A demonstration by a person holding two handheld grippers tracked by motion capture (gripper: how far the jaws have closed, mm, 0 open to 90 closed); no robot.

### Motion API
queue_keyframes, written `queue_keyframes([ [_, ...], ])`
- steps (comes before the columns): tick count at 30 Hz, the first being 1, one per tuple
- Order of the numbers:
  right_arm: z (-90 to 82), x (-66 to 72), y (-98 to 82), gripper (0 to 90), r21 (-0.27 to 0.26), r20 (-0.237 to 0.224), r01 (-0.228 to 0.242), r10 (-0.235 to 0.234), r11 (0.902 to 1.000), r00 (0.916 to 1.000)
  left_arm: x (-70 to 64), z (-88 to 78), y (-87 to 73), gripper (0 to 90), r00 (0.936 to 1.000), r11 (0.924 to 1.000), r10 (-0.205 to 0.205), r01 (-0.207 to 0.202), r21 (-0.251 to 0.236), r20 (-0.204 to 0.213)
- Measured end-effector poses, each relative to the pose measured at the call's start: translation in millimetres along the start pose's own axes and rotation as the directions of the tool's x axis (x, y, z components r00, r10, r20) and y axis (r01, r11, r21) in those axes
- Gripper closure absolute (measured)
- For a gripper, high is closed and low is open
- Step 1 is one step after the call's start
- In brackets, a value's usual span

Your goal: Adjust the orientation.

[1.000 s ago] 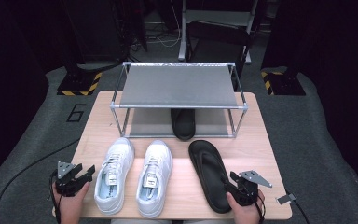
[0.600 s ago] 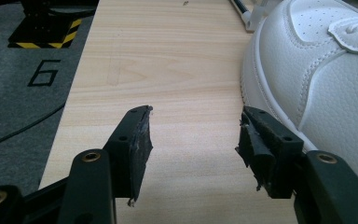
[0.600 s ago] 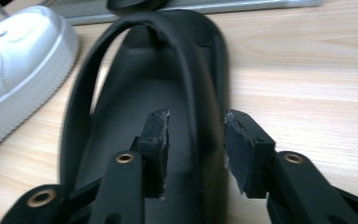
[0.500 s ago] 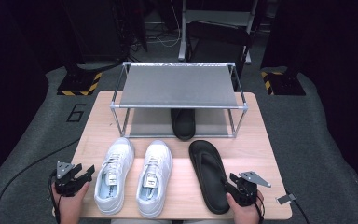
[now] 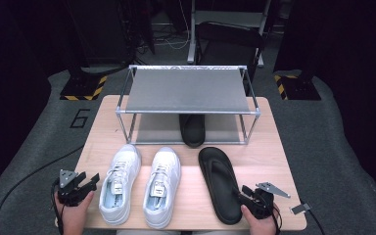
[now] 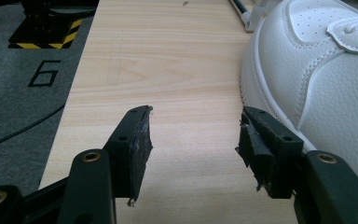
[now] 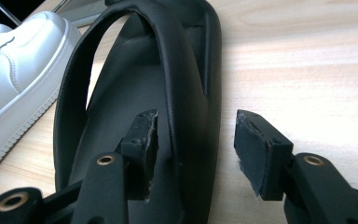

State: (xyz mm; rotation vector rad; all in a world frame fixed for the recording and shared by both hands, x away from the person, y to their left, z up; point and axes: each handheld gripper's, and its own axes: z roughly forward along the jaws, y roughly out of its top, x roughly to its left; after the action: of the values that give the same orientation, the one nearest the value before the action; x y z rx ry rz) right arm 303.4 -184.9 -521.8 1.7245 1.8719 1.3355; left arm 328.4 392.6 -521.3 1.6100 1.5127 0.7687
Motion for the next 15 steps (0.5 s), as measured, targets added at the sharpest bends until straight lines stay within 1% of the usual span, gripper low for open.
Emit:
queue_keyframes([
  [3,2.4,-3.4,-1.2,49.9,0.006,-0.016,-0.007,0.007,1.0,0.9998,0.0,-0.2,0.0,43.2,1.0,1.0,0.001,-0.001,-0.002,0.0],
  [4,2.6,-3.1,-1.7,50.1,0.012,-0.015,-0.008,0.008,0.9999,0.9999,0.1,-0.6,0.2,43.1,1.0,1.0,0.002,-0.002,0.003,0.002],
  [7,2.3,-1.3,-2.2,51.3,0.018,-0.012,-0.005,0.005,0.9998,0.9999,0.0,0.1,-0.3,43.2,1.0,1.0,-0.001,0.001,-0.004,0.0],
  [10,1.8,-1.6,-2.2,51.8,0.029,-0.016,-0.007,0.008,0.9995,0.9998,-0.3,-0.5,-0.1,43.1,1.0,1.0,-0.002,0.002,0.001,0.0],
  [11,1.5,-1.8,-2.3,51.9,0.033,-0.017,-0.009,0.009,0.9994,0.9998,0.4,-1.3,0.5,43.2,1.0,0.9999,0.006,-0.006,0.009,0.003],
  [14,1.7,-4.0,-2.8,52.3,0.034,-0.023,-0.008,0.009,0.9994,0.9997,0.4,-1.8,0.5,43.2,1.0,0.9999,0.002,-0.002,0.013,0.002],
  [15,2.1,-5.0,-3.0,52.4,0.03,-0.029,-0.007,0.008,0.9995,0.9995,0.9,-2.3,0.5,43.2,1.0,0.9998,0.006,-0.006,0.018,0.002],
])
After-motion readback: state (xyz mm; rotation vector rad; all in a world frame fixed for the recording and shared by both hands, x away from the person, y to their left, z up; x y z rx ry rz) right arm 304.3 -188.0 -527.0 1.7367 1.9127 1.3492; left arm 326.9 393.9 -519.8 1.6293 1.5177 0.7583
